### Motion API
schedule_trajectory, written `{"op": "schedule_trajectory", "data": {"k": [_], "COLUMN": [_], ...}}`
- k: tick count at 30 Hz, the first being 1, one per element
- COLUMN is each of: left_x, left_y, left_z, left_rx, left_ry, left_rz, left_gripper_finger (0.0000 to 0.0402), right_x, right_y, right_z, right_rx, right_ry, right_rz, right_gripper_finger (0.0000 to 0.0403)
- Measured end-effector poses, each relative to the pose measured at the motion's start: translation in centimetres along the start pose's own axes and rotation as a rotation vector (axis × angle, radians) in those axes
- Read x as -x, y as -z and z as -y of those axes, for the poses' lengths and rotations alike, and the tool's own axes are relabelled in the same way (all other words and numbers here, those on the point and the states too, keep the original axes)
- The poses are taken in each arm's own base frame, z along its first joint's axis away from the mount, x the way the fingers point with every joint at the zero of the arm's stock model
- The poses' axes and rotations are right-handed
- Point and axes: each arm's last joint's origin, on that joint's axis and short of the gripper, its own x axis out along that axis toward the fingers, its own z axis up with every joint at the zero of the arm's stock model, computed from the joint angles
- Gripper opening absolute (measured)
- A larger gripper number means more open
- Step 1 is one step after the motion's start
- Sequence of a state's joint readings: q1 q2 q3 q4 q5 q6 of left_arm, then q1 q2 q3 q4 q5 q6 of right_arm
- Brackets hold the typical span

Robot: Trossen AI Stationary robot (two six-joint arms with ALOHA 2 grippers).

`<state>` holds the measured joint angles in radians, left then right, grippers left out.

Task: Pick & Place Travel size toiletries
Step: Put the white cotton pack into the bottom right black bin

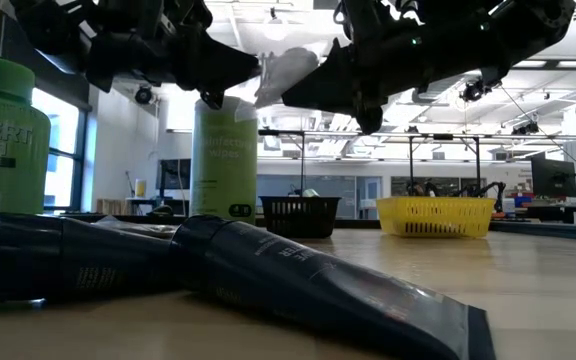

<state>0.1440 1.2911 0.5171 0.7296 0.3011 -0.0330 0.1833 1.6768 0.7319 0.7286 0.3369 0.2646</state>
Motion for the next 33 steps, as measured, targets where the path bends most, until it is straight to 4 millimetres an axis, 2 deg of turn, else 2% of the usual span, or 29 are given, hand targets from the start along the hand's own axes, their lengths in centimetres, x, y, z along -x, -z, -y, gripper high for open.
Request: {"op": "schedule_trajectory", "data": {"k": [5, 10, 14, 21, 27, 33], "left_x": [0.0, 0.0, 0.2, 1.1, 1.4, 1.4], "left_y": [0.2, -0.1, -0.2, -1.0, -1.0, -0.9], "left_z": [0.1, 0.2, 0.2, 0.5, 0.6, 0.6], "left_rx": [0.003, 0.003, 0.008, 0.003, -0.009, -0.005], "left_ry": [0.046, 0.053, 0.052, 0.052, 0.046, 0.042], "left_rz": [-0.015, -0.016, -0.029, -0.032, -0.054, -0.071], "left_gripper_finger": [0.0110, 0.0113, 0.0113, 0.0113, 0.0113, 0.0113], "right_x": [0.0, 0.3, 1.5, 6.2, 11.2, 14.7], "right_y": [0.0, -0.1, -0.8, -3.1, -4.8, -5.4], "right_z": [0.0, 0.1, -0.2, -0.9, -1.3, -1.8], "right_rx": [0.002, 0.011, 0.033, -0.017, -0.167, -0.247], "right_ry": [0.002, 0.019, 0.056, 0.121, 0.080, -0.026], "right_rz": [-0.006, -0.026, -0.062, -0.169, -0.233, -0.319], "right_gripper_finger": [0.0003, 0.0003, 0.0003, 0.0003, 0.0003, 0.0003]}}
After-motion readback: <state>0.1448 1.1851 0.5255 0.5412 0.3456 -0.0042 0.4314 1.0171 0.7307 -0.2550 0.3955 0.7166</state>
